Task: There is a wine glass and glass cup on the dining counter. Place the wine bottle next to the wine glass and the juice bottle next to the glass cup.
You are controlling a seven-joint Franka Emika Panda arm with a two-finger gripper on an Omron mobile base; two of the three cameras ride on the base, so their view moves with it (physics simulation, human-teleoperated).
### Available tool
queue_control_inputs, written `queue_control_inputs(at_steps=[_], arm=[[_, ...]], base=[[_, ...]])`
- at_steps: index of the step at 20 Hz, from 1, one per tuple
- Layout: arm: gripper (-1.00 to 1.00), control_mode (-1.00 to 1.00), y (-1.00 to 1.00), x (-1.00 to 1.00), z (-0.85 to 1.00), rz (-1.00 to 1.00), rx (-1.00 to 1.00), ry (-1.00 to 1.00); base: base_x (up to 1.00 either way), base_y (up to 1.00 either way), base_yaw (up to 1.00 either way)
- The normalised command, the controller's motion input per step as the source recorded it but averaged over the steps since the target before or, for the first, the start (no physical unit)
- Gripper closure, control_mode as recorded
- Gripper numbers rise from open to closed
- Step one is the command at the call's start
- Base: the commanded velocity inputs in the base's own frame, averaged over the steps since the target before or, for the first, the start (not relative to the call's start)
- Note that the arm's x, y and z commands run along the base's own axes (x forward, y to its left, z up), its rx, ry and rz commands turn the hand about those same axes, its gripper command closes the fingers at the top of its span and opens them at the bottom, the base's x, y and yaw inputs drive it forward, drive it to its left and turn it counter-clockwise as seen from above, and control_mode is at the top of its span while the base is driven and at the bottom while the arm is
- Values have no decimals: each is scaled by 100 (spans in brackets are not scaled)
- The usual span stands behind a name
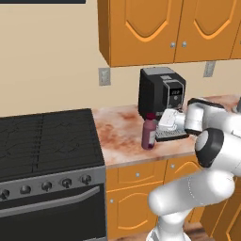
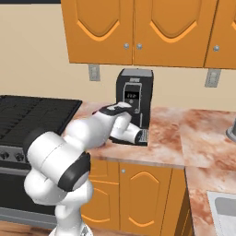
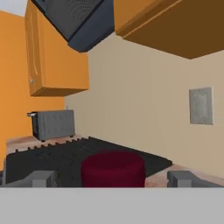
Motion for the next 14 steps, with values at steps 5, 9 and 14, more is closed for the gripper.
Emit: queue_control_inputs(at_steps=[5,9,14], arm=[[-100,-100,0,22,-24,0,2,0],[-100,-100,0,5,-15,0,1,0],[-100,-100,5,0,-1,0,0,1]], base=[[0,0,0],[0,0,0],[0,0,0]])
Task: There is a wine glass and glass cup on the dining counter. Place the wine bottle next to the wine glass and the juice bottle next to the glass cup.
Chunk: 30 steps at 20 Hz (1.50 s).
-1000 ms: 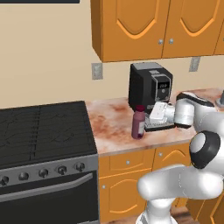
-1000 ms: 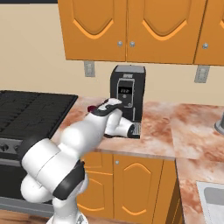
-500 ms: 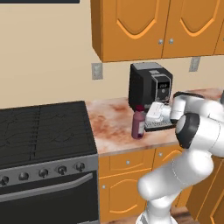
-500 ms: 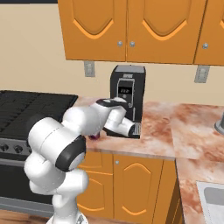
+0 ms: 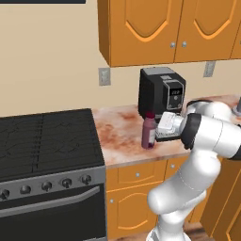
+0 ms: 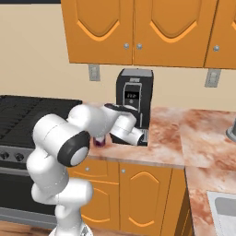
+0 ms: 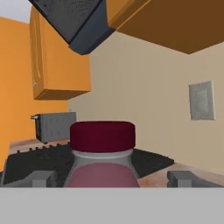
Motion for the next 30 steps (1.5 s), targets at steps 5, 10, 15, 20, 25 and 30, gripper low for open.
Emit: queue_control_inputs(at_steps=[5,10,15,20,25,30], arm=[[-100,-100,22,-1,0,0,0,5],[-100,-100,22,-12,3,0,0,9],[-100,-100,2,-24,14,-1,0,9],[-100,-100,0,-8,5,-5,0,12],[-100,-100,7,0,2,-6,-1,9],[-100,-100,4,-11,5,-3,-1,2]], base=[[0,0,0],[0,0,0],[0,0,0],[0,0,0],[0,0,0],[0,0,0]])
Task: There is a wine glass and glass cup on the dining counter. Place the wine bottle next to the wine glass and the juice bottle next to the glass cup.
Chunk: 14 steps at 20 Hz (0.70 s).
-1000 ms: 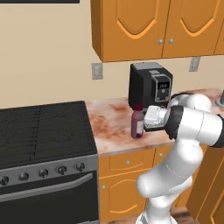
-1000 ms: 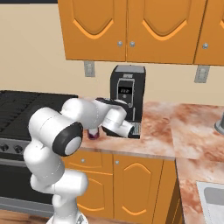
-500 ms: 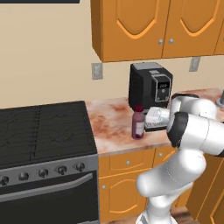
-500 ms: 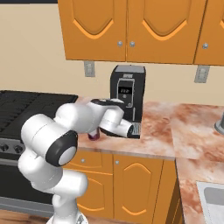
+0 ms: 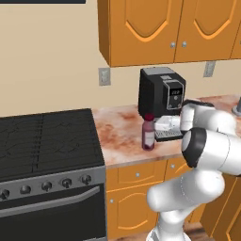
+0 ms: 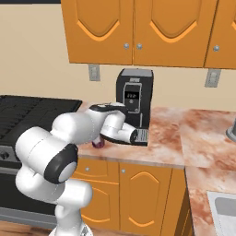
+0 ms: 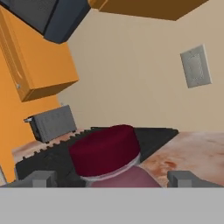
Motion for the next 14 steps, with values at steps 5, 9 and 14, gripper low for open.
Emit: queue_control_inputs(at_steps=[5,9,14], arm=[[-100,-100,0,-28,1,0,0,0],[-100,-100,0,-1,0,0,-2,0],[-100,-100,0,-4,0,0,-6,-3]], base=[[0,0,0],[0,0,0],[0,0,0]])
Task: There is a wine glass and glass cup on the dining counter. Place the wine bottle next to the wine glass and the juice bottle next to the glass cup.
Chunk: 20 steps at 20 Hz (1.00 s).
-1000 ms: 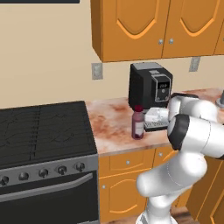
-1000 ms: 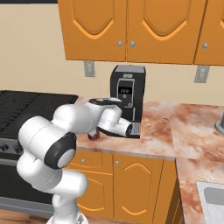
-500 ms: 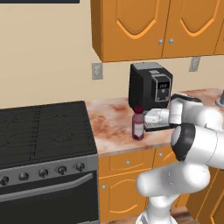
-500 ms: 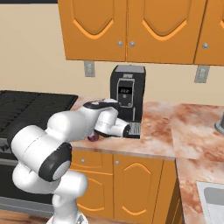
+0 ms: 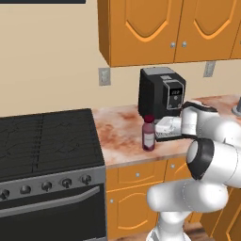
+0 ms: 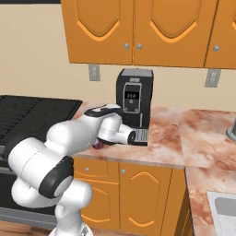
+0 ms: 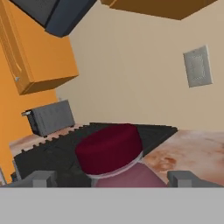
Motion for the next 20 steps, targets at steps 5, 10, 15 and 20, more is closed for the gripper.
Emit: queue_control_inputs(at_steps=[5,10,15,20], arm=[[-100,-100,0,-17,0,4,-7,-13],[-100,-100,0,-2,0,7,-5,-10],[-100,-100,0,0,0,9,-4,-6],[-100,-100,0,0,0,10,-1,0]], base=[[0,0,0],[0,0,0],[0,0,0],[0,0,0]])
